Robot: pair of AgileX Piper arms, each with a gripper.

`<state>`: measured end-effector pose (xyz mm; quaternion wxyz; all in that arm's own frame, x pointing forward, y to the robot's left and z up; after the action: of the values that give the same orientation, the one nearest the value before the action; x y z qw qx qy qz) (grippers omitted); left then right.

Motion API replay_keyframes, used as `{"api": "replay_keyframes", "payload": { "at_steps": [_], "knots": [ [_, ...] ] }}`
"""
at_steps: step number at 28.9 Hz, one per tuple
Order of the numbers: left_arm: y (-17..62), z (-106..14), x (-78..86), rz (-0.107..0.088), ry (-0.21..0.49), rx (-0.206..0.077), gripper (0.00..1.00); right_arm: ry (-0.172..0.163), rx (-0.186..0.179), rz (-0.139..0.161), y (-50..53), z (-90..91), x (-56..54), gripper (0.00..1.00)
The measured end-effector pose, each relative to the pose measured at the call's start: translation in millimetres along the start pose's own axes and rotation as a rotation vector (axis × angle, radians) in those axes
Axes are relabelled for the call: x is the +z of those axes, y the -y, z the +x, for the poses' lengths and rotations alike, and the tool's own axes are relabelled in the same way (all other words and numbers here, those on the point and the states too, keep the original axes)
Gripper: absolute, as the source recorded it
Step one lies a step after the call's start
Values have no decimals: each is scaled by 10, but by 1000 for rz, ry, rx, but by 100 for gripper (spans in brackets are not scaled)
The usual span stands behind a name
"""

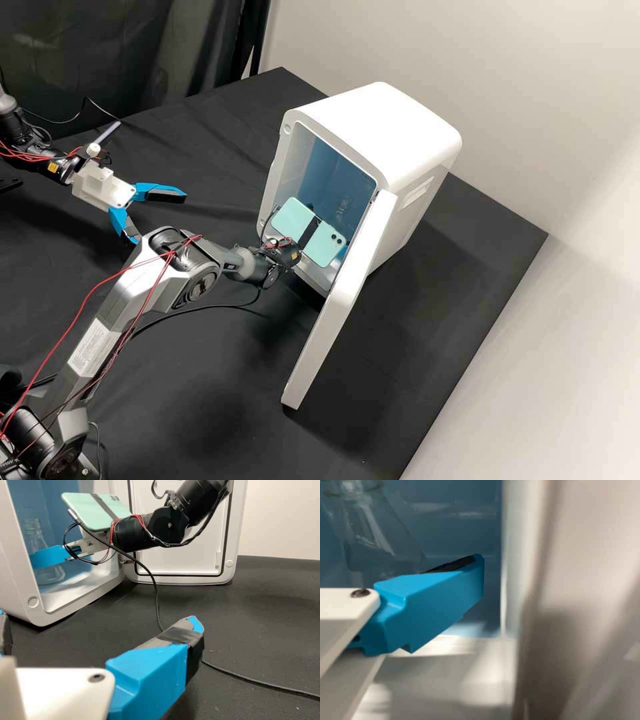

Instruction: Place the flask in the incubator

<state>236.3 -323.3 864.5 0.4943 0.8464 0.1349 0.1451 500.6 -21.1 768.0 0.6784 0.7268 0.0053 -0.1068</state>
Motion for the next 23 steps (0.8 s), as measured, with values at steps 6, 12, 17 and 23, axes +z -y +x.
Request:
{"api": "replay_keyframes", "payload": {
  "at_steps": [6, 12, 17, 23],
  "knots": [
    [0, 0, 0, 0, 0, 0, 100, 15, -9, 3, 37, -36, 68, 100],
    [0, 0, 0, 0, 0, 0, 100, 12, -3, 27, 19, -107, 71, 100],
    [1, 1, 5, 0, 2, 0, 100, -8, 14, 30, -58, -193, 46, 100],
    [2, 1, 10, 1, 4, -1, 100, -30, 29, 39, -81, -281, 27, 100]
  ]
}}
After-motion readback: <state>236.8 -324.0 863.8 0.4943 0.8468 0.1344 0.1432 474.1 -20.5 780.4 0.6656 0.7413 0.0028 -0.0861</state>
